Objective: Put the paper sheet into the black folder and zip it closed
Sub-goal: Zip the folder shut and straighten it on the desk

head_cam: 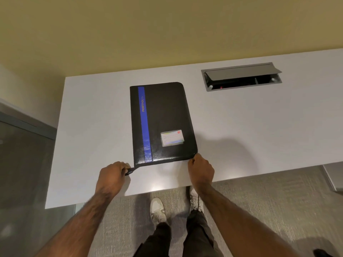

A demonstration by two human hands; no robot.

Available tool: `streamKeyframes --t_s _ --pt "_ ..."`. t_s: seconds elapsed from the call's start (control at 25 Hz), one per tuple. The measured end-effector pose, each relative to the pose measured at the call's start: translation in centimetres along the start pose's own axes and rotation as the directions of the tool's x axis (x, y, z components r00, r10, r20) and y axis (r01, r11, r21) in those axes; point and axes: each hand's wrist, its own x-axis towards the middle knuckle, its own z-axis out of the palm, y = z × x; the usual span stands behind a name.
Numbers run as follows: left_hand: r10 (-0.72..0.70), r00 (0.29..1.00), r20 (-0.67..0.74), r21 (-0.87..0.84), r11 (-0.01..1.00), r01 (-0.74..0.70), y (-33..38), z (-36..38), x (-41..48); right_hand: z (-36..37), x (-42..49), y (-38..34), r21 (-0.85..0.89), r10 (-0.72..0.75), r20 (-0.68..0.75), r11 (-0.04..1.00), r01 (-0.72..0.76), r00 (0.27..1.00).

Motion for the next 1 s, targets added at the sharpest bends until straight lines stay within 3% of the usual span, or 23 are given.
streamKeyframes --t_s 0.12,0.28,0.44,0.64,0.8,1.0 --pt "-0.013 1.000 -0.009 0.035 0.999 0.013 0.1 -0.2 0.2 -1.7 1.8 1.7 -0.017 -0.033 -0.028 0.999 0.033 0.999" --pt "-0.036 0.999 0.005 0.162 0.986 0.035 0.4 -0.5 0.5 -3.2 4.8 3.1 -0.104 -0.216 0.037 0.970 0.219 0.976" --pt "0.063 0.978 -0.201 0.220 0.975 -0.017 3.8 0.3 -0.1 -3.6 6.9 3.5 -0.133 -0.417 0.100 0.894 0.427 0.903" --pt "0.314 0.946 -0.082 0.239 0.927 -0.287 16.2 3.9 1.9 -3.9 8.3 4.1 -0.078 -0.552 0.044 0.829 0.554 0.833" --pt "0.288 0.957 -0.037 0.303 0.916 -0.264 21.9 6.8 3.8 -4.2 9.3 4.6 -0.107 -0.634 0.063 0.764 0.636 0.771" --pt "0.193 0.981 -0.020 0.313 0.933 -0.177 22.8 7.5 4.5 -4.1 9.6 5.0 -0.178 -0.654 0.101 0.729 0.660 0.750"
